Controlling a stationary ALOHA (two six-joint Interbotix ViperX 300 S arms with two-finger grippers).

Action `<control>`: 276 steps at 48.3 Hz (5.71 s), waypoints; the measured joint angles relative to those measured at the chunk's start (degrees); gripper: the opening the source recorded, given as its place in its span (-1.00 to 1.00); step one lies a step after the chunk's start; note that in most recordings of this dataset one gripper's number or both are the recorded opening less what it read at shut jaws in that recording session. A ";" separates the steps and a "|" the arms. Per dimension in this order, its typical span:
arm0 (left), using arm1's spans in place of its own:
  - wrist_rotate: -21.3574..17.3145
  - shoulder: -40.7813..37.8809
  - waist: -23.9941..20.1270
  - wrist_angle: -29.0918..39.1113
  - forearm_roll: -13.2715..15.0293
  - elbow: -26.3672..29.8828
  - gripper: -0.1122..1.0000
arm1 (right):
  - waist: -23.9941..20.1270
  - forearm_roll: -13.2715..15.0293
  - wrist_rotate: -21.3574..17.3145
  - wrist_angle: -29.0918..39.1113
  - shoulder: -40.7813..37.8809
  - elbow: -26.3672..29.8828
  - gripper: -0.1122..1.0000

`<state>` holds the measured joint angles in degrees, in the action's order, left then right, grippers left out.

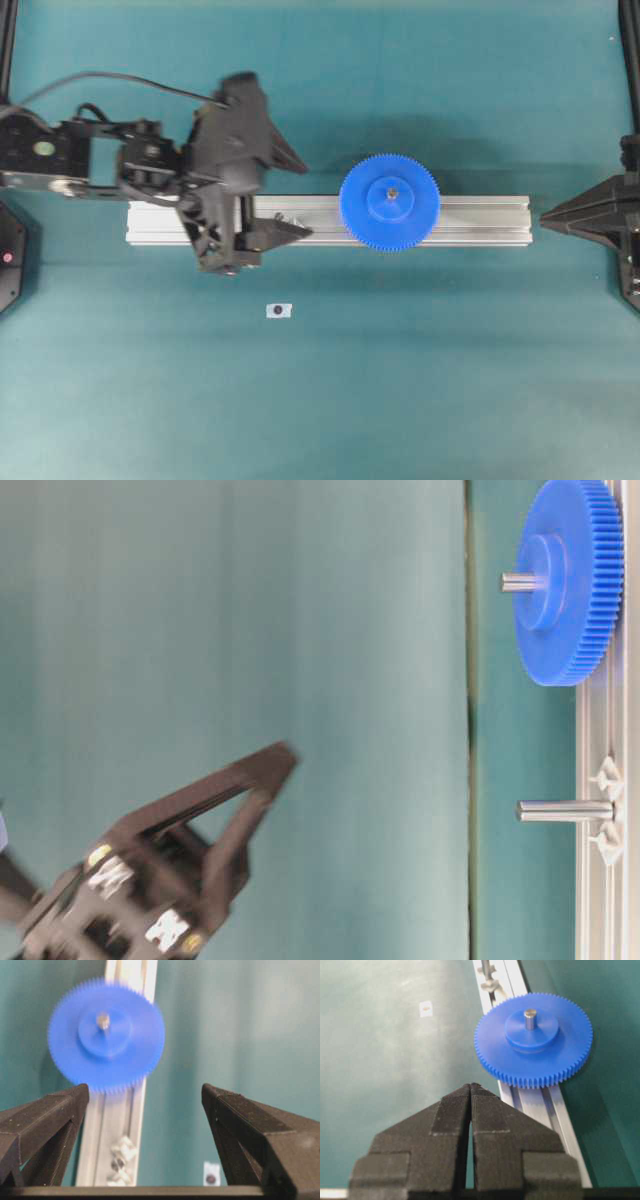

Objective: Find the location of the shaft and insert the large gear.

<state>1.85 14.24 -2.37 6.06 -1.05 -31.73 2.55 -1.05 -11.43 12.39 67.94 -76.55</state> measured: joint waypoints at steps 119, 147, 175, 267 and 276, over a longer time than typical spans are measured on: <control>2.81 2.90 1.32 -3.60 0.00 -4.75 0.89 | 0.09 0.00 0.00 0.00 0.00 -0.35 -0.76; 2.81 2.90 1.32 -3.60 -0.09 -5.01 0.89 | 0.00 0.00 0.00 0.00 0.00 -0.35 -0.76; 3.08 2.81 1.32 -3.60 -0.09 -5.01 0.89 | 0.09 0.00 0.00 -0.09 -0.09 -0.44 -0.76; 3.08 2.20 1.32 -3.69 0.00 -5.19 0.89 | 0.09 0.00 -0.09 -0.44 0.00 -0.88 -0.76; 3.08 2.20 1.32 -3.69 0.00 -5.19 0.89 | 0.09 0.00 -0.09 -0.44 0.00 -0.88 -0.76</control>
<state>4.92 16.44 -1.05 2.37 -1.05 -36.91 2.64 -1.05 -11.51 11.95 67.94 -77.43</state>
